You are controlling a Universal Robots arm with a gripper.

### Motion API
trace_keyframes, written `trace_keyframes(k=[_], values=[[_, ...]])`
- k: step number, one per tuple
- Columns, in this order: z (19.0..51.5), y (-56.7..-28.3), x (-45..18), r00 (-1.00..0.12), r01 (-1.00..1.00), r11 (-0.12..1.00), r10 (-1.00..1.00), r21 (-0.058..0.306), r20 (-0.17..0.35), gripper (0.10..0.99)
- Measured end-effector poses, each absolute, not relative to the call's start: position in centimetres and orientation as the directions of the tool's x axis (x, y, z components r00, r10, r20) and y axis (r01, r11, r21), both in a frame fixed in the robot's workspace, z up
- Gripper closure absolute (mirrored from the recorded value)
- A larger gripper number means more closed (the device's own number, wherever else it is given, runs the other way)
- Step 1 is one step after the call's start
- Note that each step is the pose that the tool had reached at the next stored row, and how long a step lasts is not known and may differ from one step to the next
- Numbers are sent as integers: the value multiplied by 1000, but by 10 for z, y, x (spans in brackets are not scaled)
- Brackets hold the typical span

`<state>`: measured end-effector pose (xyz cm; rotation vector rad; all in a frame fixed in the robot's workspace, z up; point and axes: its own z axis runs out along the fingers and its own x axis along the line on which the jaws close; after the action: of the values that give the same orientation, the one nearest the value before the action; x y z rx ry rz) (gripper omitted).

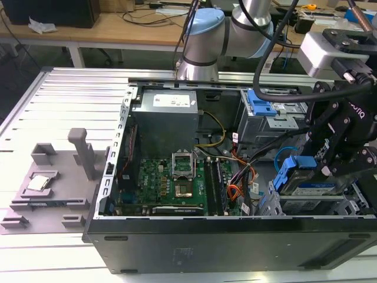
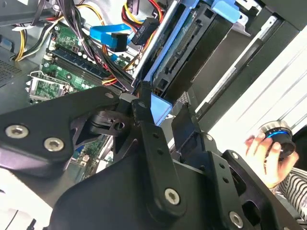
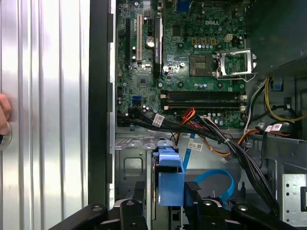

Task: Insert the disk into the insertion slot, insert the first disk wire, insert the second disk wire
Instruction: 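Insert the disk into the insertion slot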

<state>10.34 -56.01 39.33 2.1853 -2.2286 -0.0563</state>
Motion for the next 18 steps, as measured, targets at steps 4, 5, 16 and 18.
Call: trace_keyframes(k=[4,5,16,18], values=[[408,-560,103,-20,-999,19,-1000,40,-11,647],[410,-560,103,-20,-999,19,-1000,40,-12,647],[392,-559,106,-16,-999,15,-1000,47,-24,980],[389,-559,113,-16,-998,15,-1000,53,-23,980]])
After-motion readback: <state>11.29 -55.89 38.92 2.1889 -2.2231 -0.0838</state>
